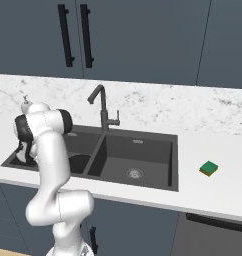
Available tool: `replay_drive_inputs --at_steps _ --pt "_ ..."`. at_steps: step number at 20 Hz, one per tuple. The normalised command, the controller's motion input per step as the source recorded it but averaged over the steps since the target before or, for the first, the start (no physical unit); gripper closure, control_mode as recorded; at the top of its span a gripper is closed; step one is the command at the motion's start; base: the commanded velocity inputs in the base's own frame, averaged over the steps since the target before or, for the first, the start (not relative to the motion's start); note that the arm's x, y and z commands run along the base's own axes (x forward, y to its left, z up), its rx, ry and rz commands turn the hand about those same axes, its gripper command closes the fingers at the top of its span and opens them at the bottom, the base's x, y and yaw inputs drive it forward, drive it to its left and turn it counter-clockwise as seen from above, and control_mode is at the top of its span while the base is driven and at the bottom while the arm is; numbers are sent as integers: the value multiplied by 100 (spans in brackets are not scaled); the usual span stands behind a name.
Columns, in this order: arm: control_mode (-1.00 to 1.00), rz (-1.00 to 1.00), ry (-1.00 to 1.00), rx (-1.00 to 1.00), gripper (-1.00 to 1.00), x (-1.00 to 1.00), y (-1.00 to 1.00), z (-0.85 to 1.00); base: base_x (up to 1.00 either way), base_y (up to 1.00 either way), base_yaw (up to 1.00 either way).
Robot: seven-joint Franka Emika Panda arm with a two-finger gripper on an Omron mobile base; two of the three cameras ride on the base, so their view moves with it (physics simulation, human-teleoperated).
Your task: Pick the pan and sponge and place them into the sink. Then turn on the water.
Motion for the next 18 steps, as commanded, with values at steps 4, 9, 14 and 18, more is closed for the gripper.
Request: replay_drive_inputs --at_steps 4,9,14,18 --pt "-100 0 -20 25 -100 -16 -16 100 0 0 0" --pt "-100 0 -22 26 -100 -29 -11 100 0 0 0" --pt "-100 0 -18 21 -100 -52 -14 100 0 0 0" --pt "-100 0 -16 19 -100 -62 -30 100 0 0 0"
